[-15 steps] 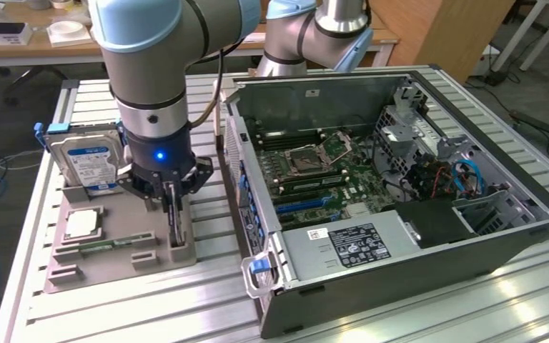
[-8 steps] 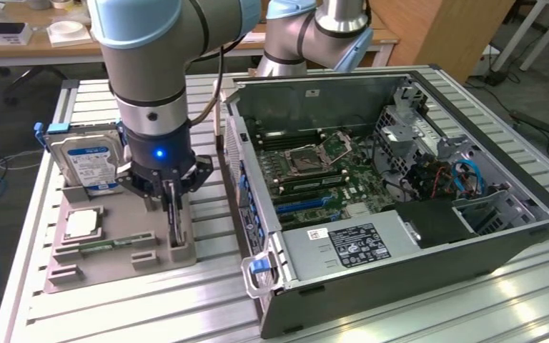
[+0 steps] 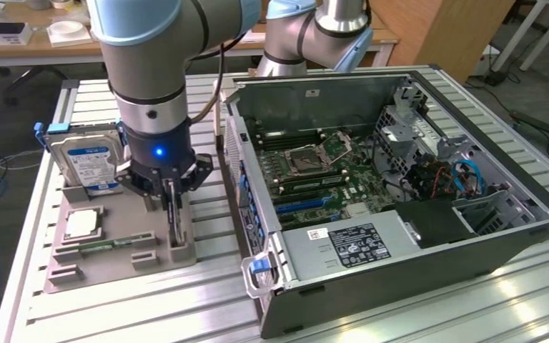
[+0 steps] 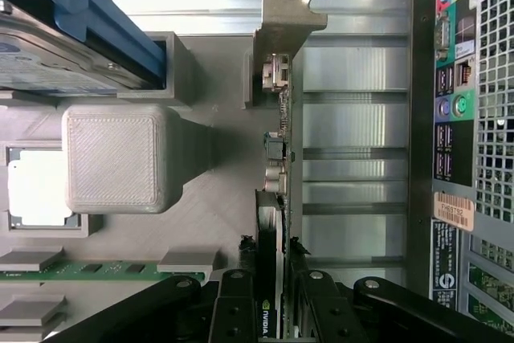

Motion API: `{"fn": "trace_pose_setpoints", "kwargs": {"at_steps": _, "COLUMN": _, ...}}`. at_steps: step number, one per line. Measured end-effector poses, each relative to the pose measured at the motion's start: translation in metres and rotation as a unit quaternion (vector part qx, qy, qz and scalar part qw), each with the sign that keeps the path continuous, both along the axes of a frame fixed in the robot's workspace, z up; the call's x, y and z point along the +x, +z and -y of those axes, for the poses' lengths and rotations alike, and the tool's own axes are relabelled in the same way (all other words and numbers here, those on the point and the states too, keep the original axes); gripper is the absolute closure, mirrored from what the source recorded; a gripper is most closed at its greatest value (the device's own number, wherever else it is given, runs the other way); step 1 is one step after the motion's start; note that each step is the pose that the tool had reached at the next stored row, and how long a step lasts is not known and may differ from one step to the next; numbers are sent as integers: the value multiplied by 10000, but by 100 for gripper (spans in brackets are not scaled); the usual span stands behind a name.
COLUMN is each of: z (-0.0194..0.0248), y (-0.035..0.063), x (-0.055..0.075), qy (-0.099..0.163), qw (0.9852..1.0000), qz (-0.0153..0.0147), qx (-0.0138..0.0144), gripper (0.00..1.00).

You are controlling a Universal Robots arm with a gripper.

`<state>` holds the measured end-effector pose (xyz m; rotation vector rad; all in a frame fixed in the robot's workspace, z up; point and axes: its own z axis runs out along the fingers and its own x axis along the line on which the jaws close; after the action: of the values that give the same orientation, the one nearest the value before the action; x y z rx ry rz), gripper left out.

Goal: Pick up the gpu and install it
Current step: 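Pick up the gpu and move the gpu toward the slot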

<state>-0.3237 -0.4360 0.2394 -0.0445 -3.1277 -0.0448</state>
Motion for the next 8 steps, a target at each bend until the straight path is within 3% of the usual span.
{"fn": "trace_pose_setpoints", "kwargs": {"at_steps": 8, "z": 0, "y": 30, "x": 0, "qy": 0, "qw": 10000, "qz": -1, "qx": -1, "gripper": 74}}
